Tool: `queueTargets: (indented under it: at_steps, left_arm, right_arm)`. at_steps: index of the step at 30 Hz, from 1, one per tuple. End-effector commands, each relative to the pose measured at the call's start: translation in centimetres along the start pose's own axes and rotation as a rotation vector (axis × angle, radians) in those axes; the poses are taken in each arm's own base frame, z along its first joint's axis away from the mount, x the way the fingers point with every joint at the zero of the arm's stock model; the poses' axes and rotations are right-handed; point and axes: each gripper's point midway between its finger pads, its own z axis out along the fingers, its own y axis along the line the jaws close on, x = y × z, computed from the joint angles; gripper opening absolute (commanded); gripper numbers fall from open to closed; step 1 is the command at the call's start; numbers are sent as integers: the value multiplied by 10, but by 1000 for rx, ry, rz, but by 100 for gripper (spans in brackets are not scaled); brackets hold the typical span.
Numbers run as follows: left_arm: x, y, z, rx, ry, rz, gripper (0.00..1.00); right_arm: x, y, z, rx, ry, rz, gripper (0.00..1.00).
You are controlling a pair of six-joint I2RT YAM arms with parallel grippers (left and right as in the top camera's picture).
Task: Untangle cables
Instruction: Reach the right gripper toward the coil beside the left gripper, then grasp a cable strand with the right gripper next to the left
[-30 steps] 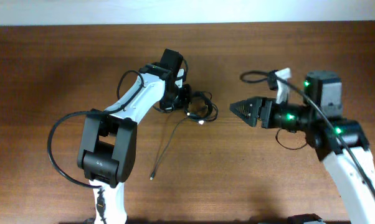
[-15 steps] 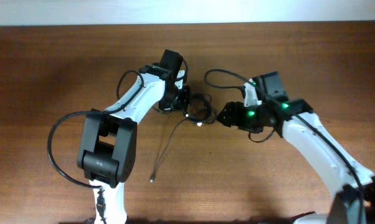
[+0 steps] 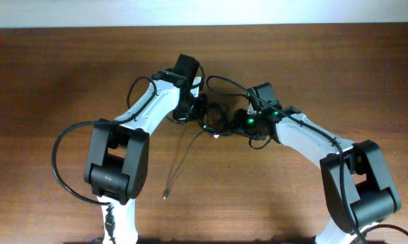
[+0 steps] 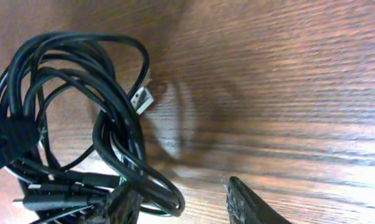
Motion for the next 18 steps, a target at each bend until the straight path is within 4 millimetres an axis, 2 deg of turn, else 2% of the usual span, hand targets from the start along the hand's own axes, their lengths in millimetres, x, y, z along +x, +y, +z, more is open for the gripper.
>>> queueTargets:
  at_steps: [1, 4, 6, 8, 11, 18]
  left_arm:
    - [-2, -4, -9, 10, -21, 28, 0]
    - [-2, -4, -9, 9, -21, 27, 0]
    - [-2, -4, -9, 9, -21, 27, 0]
    - [-2, -4, -9, 9, -21, 27, 0]
    - [-2, -4, -9, 9, -21, 27, 0]
    - [-2, -4, -9, 10, -24, 28, 1]
  right_arm:
    - [-3, 5, 0, -11, -3, 0, 47]
    - [-5, 25, -13, -129, 28, -42, 49]
    - [-9, 26, -19, -140, 17, -40, 49]
    - [-6, 20, -18, -117, 26, -46, 49]
    - [-6, 0, -16, -11, 10, -32, 48]
    - [0, -8, -11, 33, 26, -29, 45]
